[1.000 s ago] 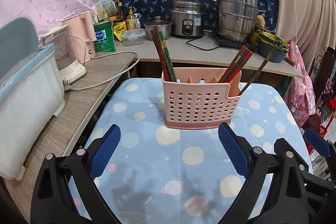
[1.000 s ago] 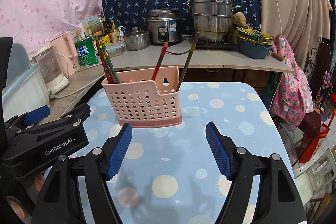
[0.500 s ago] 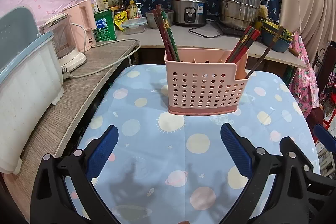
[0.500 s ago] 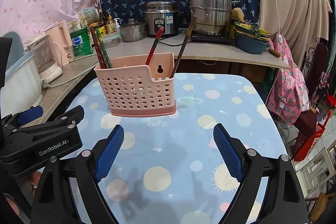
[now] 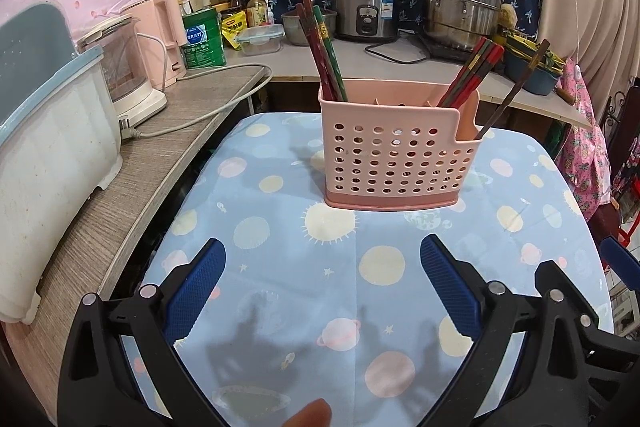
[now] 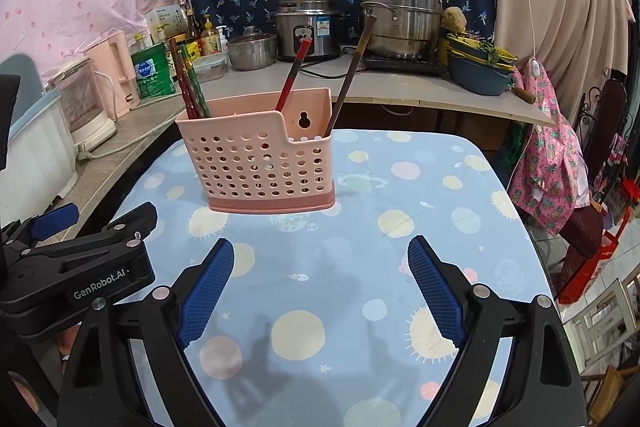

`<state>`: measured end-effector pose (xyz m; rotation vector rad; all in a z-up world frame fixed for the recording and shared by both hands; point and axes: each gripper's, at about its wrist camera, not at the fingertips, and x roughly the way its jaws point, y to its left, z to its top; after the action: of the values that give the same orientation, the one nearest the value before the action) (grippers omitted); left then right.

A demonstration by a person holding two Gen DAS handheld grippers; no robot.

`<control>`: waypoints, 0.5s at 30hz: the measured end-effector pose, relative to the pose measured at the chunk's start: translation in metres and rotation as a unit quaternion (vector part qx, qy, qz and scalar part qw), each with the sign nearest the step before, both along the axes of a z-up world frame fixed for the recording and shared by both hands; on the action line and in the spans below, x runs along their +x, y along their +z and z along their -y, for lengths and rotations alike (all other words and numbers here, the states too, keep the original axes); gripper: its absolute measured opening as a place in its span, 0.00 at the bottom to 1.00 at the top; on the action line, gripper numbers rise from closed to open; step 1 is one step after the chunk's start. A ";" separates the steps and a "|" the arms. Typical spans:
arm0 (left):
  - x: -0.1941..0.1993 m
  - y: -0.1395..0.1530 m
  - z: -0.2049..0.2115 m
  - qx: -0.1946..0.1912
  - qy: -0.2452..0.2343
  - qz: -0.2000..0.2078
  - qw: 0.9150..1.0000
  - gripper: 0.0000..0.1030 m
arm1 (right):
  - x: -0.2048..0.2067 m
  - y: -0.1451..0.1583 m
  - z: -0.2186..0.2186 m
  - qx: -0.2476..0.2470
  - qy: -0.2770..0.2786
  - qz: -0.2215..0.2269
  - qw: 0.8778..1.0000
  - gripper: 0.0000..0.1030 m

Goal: Organize utensils

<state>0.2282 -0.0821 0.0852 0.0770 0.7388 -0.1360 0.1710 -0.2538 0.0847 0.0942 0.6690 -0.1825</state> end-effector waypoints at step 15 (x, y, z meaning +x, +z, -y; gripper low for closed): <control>0.001 -0.002 0.003 0.005 0.004 0.000 1.000 0.91 | 0.001 -0.003 0.003 0.001 0.000 -0.005 1.000 0.83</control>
<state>0.2297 -0.0848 0.0834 0.0840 0.7408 -0.1243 0.1721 -0.2565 0.0813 0.0954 0.6789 -0.1823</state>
